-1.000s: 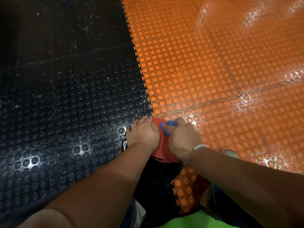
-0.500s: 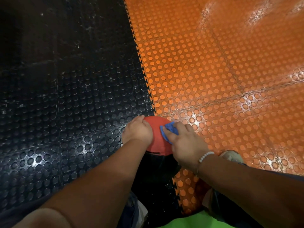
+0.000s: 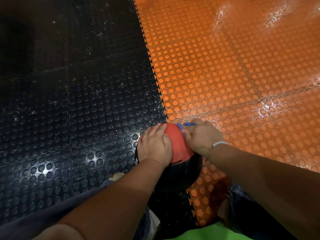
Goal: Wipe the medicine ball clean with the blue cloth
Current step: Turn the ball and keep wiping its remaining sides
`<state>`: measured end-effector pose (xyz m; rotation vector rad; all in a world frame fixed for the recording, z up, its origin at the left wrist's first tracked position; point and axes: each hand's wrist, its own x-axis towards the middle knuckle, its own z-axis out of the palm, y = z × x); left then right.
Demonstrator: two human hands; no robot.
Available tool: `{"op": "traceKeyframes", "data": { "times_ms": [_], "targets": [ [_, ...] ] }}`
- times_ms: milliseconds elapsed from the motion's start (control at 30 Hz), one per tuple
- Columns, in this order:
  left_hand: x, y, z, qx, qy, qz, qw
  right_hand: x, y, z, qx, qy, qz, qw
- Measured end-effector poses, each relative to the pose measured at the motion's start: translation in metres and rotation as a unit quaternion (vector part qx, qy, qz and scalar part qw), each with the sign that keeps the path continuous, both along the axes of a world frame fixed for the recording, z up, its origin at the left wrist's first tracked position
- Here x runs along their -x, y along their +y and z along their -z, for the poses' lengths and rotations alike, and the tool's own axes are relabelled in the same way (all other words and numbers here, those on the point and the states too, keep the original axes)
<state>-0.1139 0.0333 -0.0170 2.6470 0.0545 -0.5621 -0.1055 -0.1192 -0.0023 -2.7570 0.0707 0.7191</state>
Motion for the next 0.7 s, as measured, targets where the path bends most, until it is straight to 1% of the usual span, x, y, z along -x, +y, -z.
{"op": "traceKeyframes", "data": {
  "times_ms": [33, 67, 100, 167, 200, 233, 267, 333, 400, 433, 467, 567, 600, 700],
  "targets": [
    [0.002, -0.002, 0.000, -0.009, 0.000, 0.007, 1.000, -0.006, -0.002, 0.004, -0.011, 0.019, 0.036, 0.999],
    [0.004, -0.003, 0.001, -0.018, -0.004, 0.007, 1.000, -0.008, 0.002, 0.005, -0.015, 0.018, 0.036, 0.999],
    [0.004, -0.004, 0.001, -0.026, -0.008, 0.001, 1.000, -0.007, 0.009, 0.002, -0.012, 0.004, 0.010, 1.000],
    [0.001, -0.003, -0.001, -0.025, -0.003, -0.022, 0.999, 0.006, 0.025, -0.009, -0.015, -0.052, -0.073, 0.996],
    [-0.002, -0.001, -0.002, -0.018, 0.003, -0.031, 0.999, 0.012, 0.028, -0.016, -0.032, -0.071, -0.090, 0.993],
    [-0.005, 0.001, -0.003, -0.011, 0.008, -0.033, 0.999, 0.015, 0.026, -0.018, -0.052, -0.074, -0.078, 0.993],
    [-0.006, 0.002, -0.004, -0.005, 0.011, -0.030, 0.999, 0.014, 0.019, -0.016, -0.071, -0.064, -0.042, 0.995],
    [-0.007, 0.003, -0.004, -0.001, 0.008, -0.022, 1.000, 0.002, 0.004, -0.003, -0.101, -0.026, 0.072, 0.992],
    [-0.007, 0.000, -0.002, -0.006, 0.005, -0.025, 1.000, -0.007, -0.002, 0.002, -0.133, 0.009, 0.167, 0.977],
    [-0.007, -0.002, -0.001, -0.010, 0.004, -0.028, 1.000, -0.008, 0.002, 0.000, -0.145, -0.003, 0.172, 0.974],
    [-0.008, -0.004, -0.001, -0.014, 0.003, -0.033, 0.999, -0.006, 0.009, -0.005, -0.156, -0.029, 0.153, 0.975],
    [-0.015, -0.005, -0.002, -0.018, 0.009, -0.037, 0.999, 0.007, 0.024, -0.014, -0.168, -0.099, 0.051, 0.980],
    [-0.016, -0.005, -0.002, -0.020, 0.013, -0.034, 0.999, 0.007, 0.019, -0.010, -0.160, -0.096, 0.058, 0.981],
    [-0.016, -0.002, -0.003, -0.023, 0.009, -0.025, 0.999, -0.006, -0.003, 0.001, -0.145, 0.002, 0.203, 0.968]
  ]
}}
